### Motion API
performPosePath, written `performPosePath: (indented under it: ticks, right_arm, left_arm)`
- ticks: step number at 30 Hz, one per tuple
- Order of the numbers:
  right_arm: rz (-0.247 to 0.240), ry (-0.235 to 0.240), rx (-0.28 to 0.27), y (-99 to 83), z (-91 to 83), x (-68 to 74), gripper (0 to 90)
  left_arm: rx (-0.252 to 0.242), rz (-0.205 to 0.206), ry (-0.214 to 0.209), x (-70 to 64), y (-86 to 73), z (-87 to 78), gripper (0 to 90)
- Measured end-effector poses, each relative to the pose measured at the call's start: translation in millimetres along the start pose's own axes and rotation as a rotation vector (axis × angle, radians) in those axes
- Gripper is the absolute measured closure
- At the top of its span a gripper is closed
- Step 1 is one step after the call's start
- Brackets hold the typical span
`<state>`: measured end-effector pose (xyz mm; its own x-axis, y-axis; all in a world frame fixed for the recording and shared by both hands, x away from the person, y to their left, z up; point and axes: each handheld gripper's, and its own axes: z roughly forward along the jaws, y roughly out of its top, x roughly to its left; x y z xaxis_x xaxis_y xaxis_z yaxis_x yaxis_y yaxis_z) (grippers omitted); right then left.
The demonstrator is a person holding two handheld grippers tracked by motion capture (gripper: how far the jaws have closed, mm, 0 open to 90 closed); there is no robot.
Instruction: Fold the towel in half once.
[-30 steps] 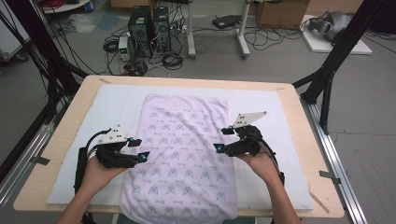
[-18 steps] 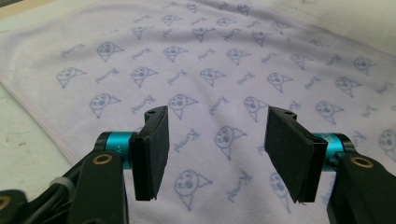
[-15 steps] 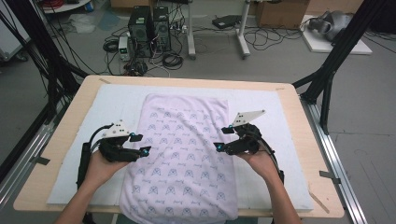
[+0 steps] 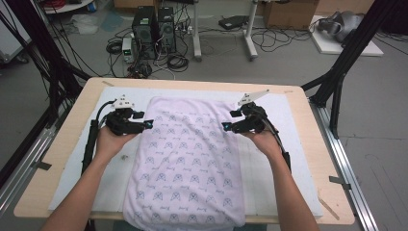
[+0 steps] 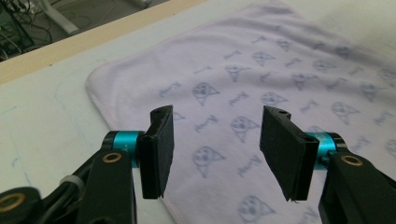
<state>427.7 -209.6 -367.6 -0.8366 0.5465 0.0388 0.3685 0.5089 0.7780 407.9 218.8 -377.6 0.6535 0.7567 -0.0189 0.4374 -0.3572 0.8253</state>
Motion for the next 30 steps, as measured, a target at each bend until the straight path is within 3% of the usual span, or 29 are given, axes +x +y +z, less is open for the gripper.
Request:
performPosePath:
  ticks: [4, 6, 9, 13, 19, 21, 23, 26, 28, 30]
  right_arm:
    - [0.025, -0.048, 0.032, -8.8, 19.1, -14.1, 40.2]
    - [0.065, -0.059, 0.063, -15.9, 31.1, -21.9, 41.6]
    - [0.096, -0.079, 0.089, -23.0, 42.6, -31.0, 46.2]
    - [0.165, -0.124, 0.110, -31.4, 49.1, -41.4, 50.5]
    - [0.176, -0.149, 0.169, -37.5, 55.0, -45.1, 53.3]
    - [0.179, -0.159, 0.172, -37.9, 56.8, -44.1, 54.3]
    - [0.176, -0.176, 0.172, -38.2, 57.1, -43.4, 58.9]
    - [0.169, -0.191, 0.178, -37.4, 57.3, -41.2, 69.7]
    - [0.157, -0.182, 0.169, -37.6, 58.5, -38.5, 78.2]
    - [0.174, -0.158, 0.157, -38.5, 58.5, -38.7, 84.6]
  left_arm:
    - [0.032, -0.020, 0.027, 16.0, -4.2, 15.7, 47.6]
    - [0.055, -0.033, 0.015, 20.3, -9.3, 23.7, 50.7]
    - [0.093, -0.019, 0.020, 22.3, -14.4, 35.0, 53.7]
    - [0.118, -0.015, 0.076, 24.4, -18.5, 44.8, 56.7]
    - [0.173, -0.050, 0.064, 31.4, -28.6, 58.4, 60.6]
    - [0.185, -0.042, 0.069, 28.3, -29.6, 62.6, 60.5]
    - [0.181, -0.036, 0.067, 26.6, -29.0, 64.0, 63.0]
    - [0.177, -0.043, 0.054, 24.1, -28.4, 65.6, 74.6]
    - [0.181, -0.031, 0.043, 22.5, -27.5, 66.2, 81.5]
    - [0.186, -0.024, 0.051, 20.7, -26.4, 65.8, 84.7]
